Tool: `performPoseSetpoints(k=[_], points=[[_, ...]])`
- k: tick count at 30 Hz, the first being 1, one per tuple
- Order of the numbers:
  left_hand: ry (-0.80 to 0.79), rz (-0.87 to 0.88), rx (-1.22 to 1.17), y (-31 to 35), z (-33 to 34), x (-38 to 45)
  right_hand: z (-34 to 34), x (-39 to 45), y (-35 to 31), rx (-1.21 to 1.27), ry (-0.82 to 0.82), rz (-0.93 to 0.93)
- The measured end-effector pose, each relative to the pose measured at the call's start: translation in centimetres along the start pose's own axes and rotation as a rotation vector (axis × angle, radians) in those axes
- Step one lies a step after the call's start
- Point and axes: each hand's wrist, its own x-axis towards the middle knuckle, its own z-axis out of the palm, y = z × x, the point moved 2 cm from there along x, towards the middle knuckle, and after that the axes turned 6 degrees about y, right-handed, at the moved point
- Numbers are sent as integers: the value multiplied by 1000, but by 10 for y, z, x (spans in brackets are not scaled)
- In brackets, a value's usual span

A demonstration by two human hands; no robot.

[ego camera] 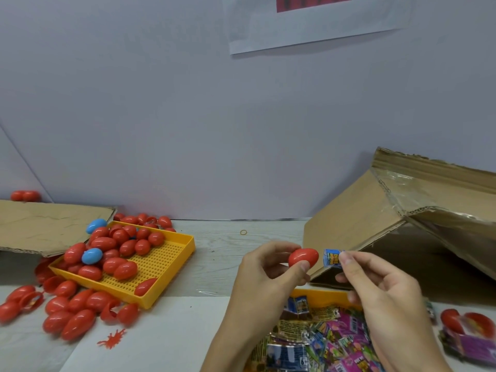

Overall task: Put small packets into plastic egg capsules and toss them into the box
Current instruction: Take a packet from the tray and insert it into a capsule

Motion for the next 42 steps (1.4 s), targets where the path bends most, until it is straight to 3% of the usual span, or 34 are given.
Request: performPoseSetpoints(k=[15,28,36,42], points=[[-106,-8,-18,0,2,0,3,-1,-2,42,-93,-57],[-112,-95,-101,-4,4,-1,2,0,1,-9,-146,-130],[-83,-56,-71,-4,3,0,4,-5,-4,-77,-199,-202],[-46,-68,-93,-2,2,0,3,-6,-5,-78,-159,-232]])
